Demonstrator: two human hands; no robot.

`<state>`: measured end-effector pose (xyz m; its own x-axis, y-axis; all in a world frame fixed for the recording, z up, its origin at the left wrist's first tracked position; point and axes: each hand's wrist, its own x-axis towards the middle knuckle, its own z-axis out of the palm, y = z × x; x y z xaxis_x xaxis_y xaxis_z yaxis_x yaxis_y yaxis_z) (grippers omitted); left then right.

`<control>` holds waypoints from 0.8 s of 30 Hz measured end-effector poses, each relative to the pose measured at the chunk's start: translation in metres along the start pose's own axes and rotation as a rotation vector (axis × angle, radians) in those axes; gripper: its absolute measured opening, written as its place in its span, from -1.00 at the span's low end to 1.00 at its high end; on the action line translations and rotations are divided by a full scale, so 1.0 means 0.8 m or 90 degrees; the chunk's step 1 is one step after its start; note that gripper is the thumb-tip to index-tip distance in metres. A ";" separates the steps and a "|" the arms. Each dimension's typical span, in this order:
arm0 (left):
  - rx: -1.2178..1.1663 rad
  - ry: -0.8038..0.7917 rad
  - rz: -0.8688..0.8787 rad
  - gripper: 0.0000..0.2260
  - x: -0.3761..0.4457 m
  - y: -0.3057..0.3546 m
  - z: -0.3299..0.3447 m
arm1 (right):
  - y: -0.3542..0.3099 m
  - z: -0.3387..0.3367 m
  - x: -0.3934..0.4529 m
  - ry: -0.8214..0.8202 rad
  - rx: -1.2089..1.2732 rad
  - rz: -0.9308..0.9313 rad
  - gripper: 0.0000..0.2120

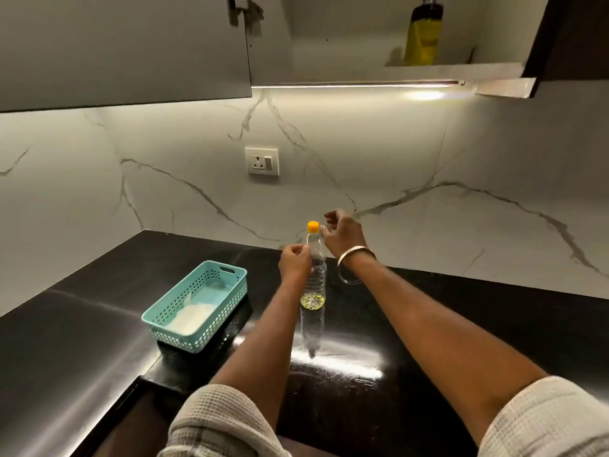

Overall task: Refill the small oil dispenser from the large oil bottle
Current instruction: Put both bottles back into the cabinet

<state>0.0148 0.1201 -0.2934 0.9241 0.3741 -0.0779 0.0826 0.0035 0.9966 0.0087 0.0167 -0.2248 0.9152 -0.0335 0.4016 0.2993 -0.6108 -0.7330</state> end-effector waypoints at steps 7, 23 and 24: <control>-0.102 -0.057 -0.214 -0.80 0.042 -0.087 -0.005 | 0.083 0.080 -0.006 -0.054 -0.004 0.104 -0.72; -0.154 -0.073 -0.403 -0.61 0.131 -0.216 0.006 | 0.218 0.223 0.008 -0.070 0.101 0.285 0.01; -0.156 -0.074 -0.399 -0.61 0.134 -0.218 0.006 | 0.219 0.229 0.009 -0.058 0.120 0.281 -0.02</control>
<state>0.1010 0.1551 -0.4758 0.7649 0.1309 -0.6307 0.5407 0.4016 0.7391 0.1173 0.0541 -0.4512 0.9831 -0.1828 -0.0128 -0.0862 -0.3996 -0.9126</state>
